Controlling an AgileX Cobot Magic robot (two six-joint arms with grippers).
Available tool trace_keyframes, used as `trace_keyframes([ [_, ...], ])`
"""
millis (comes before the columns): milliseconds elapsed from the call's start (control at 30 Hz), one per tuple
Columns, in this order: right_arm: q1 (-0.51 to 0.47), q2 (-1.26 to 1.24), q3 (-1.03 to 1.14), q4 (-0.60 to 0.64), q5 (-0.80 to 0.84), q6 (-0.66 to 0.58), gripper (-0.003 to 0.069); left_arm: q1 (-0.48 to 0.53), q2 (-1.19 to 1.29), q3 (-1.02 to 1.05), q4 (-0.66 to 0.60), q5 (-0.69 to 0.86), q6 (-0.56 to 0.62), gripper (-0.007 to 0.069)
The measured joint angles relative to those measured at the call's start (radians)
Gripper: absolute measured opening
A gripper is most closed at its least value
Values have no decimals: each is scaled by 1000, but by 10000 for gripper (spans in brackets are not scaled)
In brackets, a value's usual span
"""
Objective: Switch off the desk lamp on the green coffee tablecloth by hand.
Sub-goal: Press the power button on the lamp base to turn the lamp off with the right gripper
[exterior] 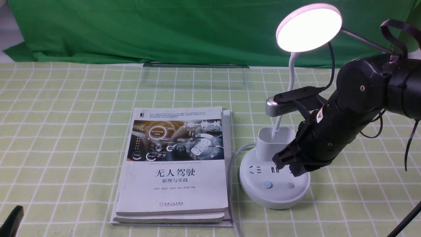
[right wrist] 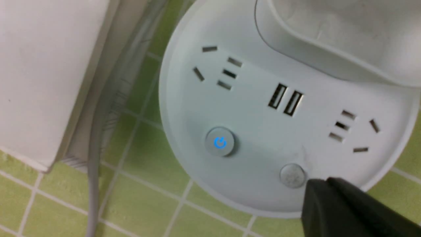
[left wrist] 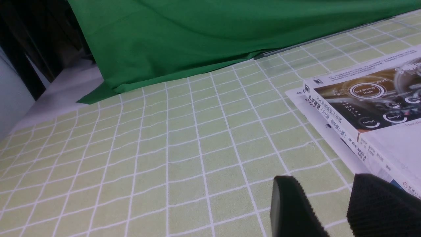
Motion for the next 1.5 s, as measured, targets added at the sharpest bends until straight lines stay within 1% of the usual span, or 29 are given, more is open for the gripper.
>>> trace_keyframes([
  [200, 0, 101, -2, 0, 7, -1, 47, 0, 0, 0, 0, 0, 0, 243],
  [300, 0, 109, -11, 1, 11, -4, 47, 0, 0, 0, 0, 0, 0, 243],
  [567, 0, 53, 1, 0, 22, -6, 47, 0, 0, 0, 0, 0, 0, 243],
  [733, 5, 1, 0, 8, 1, -7, 47, 0, 0, 0, 0, 0, 0, 243],
  [1133, 12, 114, -11, 21, -11, -8, 47, 0, 0, 0, 0, 0, 0, 243],
  [1367, 12, 100, -14, 21, -11, -10, 47, 0, 0, 0, 0, 0, 0, 243],
  [1500, 12, 33, 8, 14, 15, -10, 47, 0, 0, 0, 0, 0, 0, 243],
])
